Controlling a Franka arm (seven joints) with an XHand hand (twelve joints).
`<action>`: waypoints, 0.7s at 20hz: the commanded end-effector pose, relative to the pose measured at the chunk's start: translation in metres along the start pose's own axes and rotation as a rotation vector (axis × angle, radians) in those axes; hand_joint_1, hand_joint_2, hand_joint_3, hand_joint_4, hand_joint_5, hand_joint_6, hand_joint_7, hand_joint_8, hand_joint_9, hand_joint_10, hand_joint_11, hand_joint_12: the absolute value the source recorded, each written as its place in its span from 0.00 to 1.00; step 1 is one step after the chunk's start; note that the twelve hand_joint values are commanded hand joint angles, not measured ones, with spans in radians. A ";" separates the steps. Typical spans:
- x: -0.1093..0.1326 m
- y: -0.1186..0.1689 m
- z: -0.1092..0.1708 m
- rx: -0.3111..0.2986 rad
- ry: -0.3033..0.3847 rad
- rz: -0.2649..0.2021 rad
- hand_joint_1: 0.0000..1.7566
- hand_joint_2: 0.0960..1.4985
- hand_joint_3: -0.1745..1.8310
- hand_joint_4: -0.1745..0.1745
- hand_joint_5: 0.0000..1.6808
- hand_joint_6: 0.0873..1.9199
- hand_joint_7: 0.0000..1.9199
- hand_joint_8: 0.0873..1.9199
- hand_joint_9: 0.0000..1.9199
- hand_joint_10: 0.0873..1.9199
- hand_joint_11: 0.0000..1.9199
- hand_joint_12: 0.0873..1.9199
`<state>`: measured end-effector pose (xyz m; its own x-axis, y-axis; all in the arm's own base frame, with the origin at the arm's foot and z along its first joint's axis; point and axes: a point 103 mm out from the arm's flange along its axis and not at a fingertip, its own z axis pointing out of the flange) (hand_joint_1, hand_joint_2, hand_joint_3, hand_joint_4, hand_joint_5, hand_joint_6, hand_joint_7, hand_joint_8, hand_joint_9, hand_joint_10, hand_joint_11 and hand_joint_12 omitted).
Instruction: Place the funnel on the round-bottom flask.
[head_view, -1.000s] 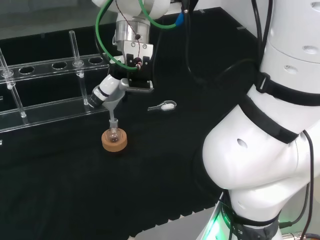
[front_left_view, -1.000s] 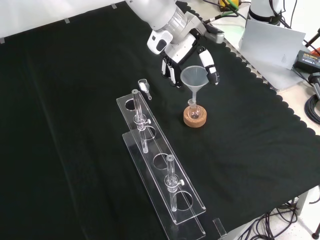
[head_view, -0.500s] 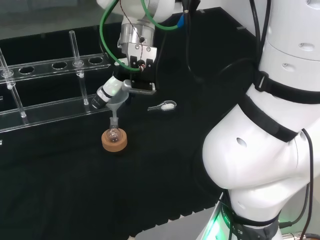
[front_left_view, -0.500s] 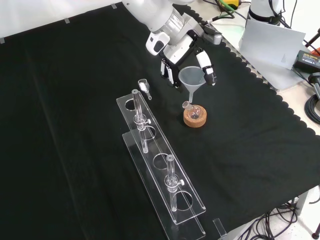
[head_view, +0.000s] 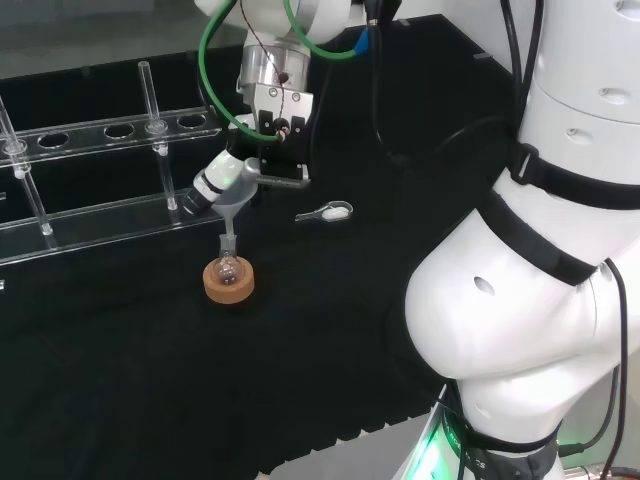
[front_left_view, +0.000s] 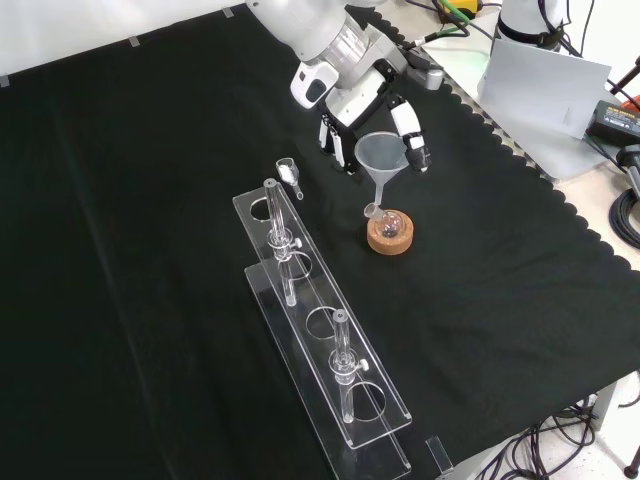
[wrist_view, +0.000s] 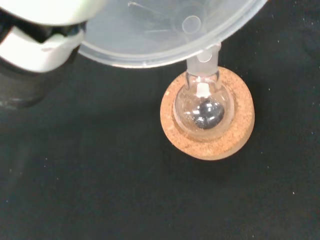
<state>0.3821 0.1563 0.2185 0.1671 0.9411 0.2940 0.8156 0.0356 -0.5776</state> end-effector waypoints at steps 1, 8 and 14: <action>0.002 0.003 -0.008 -0.011 -0.004 -0.013 0.56 0.29 0.44 0.44 0.64 0.24 0.71 0.10 0.69 0.04 0.31 0.67; -0.001 0.011 -0.019 -0.024 -0.008 -0.011 0.56 0.29 0.44 0.44 0.64 0.24 0.71 0.10 0.69 0.04 0.30 0.67; -0.004 0.017 -0.015 -0.017 -0.019 -0.004 0.56 0.29 0.44 0.44 0.64 0.24 0.71 0.10 0.69 0.04 0.30 0.67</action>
<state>0.4025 0.1493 0.2220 0.1531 0.9455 0.2875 0.8274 0.0364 -0.5604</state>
